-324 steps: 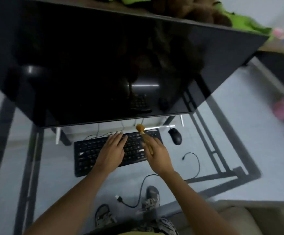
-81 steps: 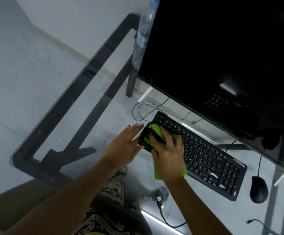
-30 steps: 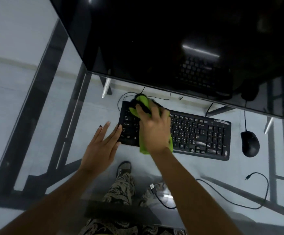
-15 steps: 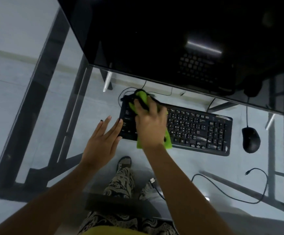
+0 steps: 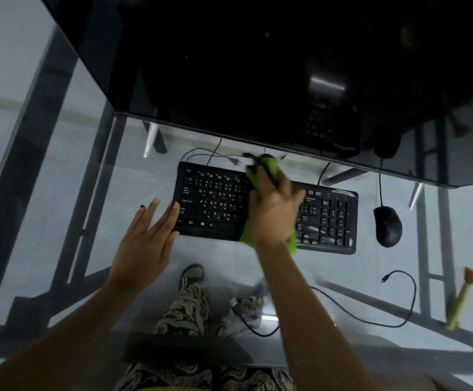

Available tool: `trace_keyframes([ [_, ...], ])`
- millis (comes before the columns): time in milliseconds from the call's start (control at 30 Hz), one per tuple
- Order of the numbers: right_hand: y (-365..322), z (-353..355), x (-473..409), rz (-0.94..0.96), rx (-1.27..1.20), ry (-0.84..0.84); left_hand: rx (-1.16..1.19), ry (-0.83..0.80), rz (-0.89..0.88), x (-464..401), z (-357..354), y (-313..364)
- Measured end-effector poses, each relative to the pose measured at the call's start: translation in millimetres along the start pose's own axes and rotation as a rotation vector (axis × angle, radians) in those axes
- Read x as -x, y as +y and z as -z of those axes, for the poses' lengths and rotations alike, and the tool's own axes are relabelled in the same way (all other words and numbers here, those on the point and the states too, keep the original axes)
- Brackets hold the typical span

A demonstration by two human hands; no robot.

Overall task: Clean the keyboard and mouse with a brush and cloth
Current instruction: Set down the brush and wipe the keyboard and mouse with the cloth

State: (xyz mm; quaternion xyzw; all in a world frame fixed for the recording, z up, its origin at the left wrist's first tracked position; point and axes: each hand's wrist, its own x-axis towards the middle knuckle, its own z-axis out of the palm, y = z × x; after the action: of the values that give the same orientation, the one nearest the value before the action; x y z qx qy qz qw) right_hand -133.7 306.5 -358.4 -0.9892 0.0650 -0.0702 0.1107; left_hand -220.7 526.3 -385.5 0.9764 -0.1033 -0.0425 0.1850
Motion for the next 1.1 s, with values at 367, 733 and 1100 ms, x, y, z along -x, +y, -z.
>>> trace_keyframes([
  [367,97.8,50.1,-8.6,0.179,0.059,0.034,0.033,0.019,0.063,-1.7,2.6,6.6],
  [733,86.8,49.6,-14.5,0.129,0.084,-0.116,-0.276,-0.053,-0.290,-66.1,-58.7,139.5],
  [1100,110.1,53.7,-13.0,0.067,-0.005,-0.137,-0.271,0.056,-0.358,-64.7,-64.8,139.8],
])
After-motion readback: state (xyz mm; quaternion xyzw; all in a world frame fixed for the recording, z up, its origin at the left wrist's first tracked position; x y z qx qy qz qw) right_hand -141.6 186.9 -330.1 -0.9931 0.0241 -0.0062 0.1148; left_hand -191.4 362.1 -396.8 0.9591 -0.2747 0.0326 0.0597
